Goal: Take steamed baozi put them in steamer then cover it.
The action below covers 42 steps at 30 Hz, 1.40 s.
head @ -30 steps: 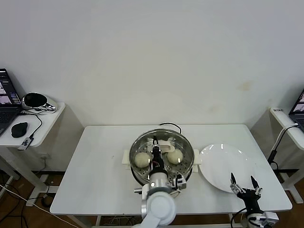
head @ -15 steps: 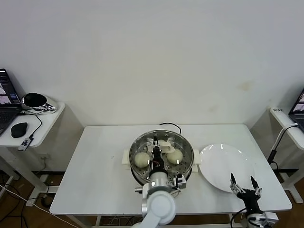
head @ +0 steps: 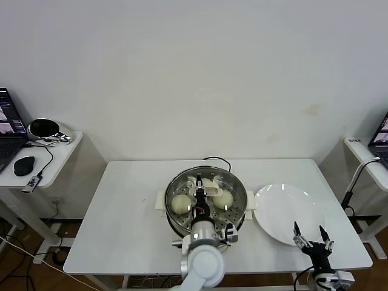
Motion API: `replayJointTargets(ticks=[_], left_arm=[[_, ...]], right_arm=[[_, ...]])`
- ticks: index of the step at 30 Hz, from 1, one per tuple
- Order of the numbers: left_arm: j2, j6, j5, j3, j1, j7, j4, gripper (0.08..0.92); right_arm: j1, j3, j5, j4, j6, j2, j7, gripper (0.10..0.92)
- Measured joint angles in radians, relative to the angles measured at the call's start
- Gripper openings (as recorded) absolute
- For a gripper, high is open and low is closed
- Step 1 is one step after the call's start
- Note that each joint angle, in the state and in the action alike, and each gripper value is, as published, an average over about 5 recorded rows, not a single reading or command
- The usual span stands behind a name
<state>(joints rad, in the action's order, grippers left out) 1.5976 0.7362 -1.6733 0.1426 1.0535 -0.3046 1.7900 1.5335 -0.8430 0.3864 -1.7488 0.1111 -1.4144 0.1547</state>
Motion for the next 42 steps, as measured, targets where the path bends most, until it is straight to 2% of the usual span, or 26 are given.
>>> replayJointTargets(ticks=[6,9,28,31,37,42], left_arm=[[0.000,0.000,0.000,0.005,0.002,0.004,0.000,0.153],[0.000,0.001,0.001,0.006,0.003,0.004,0.002,0.196],[-0.031,0.001,0.004,0.067,0.058,-0.005,0.109,0.742],[-0.040,0.001,0.007,0.077,0.076,-0.008,0.138,0.802],[-0.062,0.000,0.024,0.078,0.113,0.006,0.207,0.822],[-0.090,0.000,0.088,0.045,0.147,0.056,0.292,0.823]], right_arm=[[0.000,0.000,0.000,0.000,0.001,0.000,0.000,0.823],[0.000,0.000,0.000,0.000,0.001,0.000,0.000,0.823],[0.010,-0.014,0.004,-0.003,0.002,0.006,0.000,0.823],[0.013,-0.016,0.004,-0.002,0.003,0.006,0.000,0.823],[0.022,-0.015,0.003,-0.006,0.005,0.006,0.004,0.823],[0.033,-0.010,0.001,-0.022,0.003,0.011,0.011,0.823]])
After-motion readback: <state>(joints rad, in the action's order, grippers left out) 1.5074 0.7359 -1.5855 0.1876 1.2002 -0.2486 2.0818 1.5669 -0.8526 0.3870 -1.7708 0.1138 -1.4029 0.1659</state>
